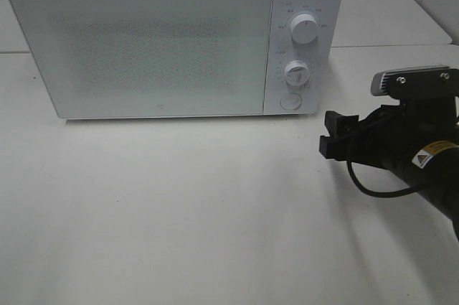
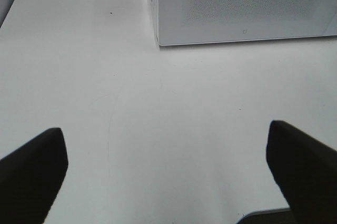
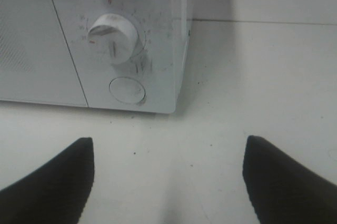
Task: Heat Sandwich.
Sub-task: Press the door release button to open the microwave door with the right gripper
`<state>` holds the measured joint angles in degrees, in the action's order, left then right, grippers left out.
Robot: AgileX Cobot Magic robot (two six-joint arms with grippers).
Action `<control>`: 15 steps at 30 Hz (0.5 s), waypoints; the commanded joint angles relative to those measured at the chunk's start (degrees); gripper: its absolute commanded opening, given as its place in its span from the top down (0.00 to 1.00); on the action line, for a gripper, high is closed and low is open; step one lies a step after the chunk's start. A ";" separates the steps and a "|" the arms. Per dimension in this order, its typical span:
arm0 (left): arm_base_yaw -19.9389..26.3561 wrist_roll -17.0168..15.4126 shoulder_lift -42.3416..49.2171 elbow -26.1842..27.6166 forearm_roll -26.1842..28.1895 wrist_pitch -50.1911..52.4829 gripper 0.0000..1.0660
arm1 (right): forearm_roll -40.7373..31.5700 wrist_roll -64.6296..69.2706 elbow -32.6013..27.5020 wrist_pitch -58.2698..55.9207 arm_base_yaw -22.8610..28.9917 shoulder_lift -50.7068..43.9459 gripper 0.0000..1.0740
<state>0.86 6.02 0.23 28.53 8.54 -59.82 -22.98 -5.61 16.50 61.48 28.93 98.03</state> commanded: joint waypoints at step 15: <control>0.06 -0.34 1.15 -0.23 0.06 0.46 0.08 | -12.32 -4.64 5.33 -0.69 8.42 4.35 0.30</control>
<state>0.86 6.02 0.23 28.53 8.54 -59.82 -34.49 -10.14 21.31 60.68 37.18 102.50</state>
